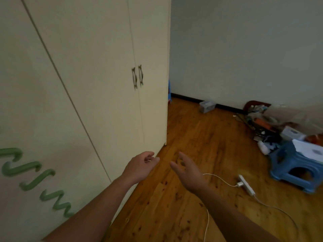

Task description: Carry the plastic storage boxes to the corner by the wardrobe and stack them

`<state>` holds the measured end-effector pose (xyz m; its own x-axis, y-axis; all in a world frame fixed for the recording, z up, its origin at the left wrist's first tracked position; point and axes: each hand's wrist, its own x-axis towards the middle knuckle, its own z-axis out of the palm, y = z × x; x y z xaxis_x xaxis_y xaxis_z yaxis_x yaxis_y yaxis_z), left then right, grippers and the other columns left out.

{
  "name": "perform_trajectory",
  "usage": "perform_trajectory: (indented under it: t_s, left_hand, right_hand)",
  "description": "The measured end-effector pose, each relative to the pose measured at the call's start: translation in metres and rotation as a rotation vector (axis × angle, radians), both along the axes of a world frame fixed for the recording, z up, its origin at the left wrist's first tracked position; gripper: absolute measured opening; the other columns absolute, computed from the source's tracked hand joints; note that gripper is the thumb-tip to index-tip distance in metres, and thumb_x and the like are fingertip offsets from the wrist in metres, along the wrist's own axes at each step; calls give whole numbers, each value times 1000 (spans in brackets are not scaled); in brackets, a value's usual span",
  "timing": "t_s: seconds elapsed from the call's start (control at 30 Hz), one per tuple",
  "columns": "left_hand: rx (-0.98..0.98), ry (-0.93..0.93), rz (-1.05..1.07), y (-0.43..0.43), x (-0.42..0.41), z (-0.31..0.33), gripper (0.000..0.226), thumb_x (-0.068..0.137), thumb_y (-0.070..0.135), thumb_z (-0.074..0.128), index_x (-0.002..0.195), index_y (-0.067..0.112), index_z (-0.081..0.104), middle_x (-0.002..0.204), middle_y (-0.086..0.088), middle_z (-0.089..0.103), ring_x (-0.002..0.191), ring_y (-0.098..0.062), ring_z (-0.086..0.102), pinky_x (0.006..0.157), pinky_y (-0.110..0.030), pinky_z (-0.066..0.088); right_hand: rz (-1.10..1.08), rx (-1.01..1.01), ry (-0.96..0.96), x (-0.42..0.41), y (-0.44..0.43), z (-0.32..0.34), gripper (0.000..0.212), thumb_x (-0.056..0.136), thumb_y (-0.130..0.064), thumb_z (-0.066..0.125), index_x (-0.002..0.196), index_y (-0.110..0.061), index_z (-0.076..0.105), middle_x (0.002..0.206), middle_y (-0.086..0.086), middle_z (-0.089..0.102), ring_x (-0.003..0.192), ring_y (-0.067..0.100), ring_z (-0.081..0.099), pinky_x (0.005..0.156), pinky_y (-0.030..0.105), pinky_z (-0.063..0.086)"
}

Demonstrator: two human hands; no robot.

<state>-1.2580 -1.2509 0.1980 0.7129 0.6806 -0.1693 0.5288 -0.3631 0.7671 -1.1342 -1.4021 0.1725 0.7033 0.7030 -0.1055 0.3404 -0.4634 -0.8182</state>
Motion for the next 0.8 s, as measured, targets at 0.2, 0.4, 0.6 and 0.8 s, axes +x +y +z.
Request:
perform_trajectory:
  t_s: [0.2,0.4,0.6,0.8]
  left_hand:
    - [14,19,-76,-3,60,3,52,89,57,53,133,32,53,126,10,60,99,-1,52,72,-14,36]
    - [34,19,-140,7,109,3,52,89,57,53,135,31,52,128,10,59,101,-2,51,83,-21,39]
    - [33,29,-190,38,157,-7,52,91,54,53,136,29,51,131,7,58,105,-4,51,86,-22,41]
    - [9,12,-223,90,212,-5,52,90,55,53,135,29,51,131,7,58,106,-5,52,87,-23,42]
  right_hand:
    - [-69,27,39,49,-13,-1,78,82,-71,48,148,-35,26,153,-7,34,136,14,37,104,45,44]
    - [-134,51,42,85,-3,-1,75,86,-64,49,149,-31,26,153,-5,35,136,15,38,105,44,43]
    - [-183,31,67,126,25,-7,75,86,-65,49,149,-32,26,154,-6,33,136,15,37,106,44,42]
    - [-227,31,84,174,70,4,75,88,-61,50,150,-30,25,155,-4,30,138,17,35,109,45,38]
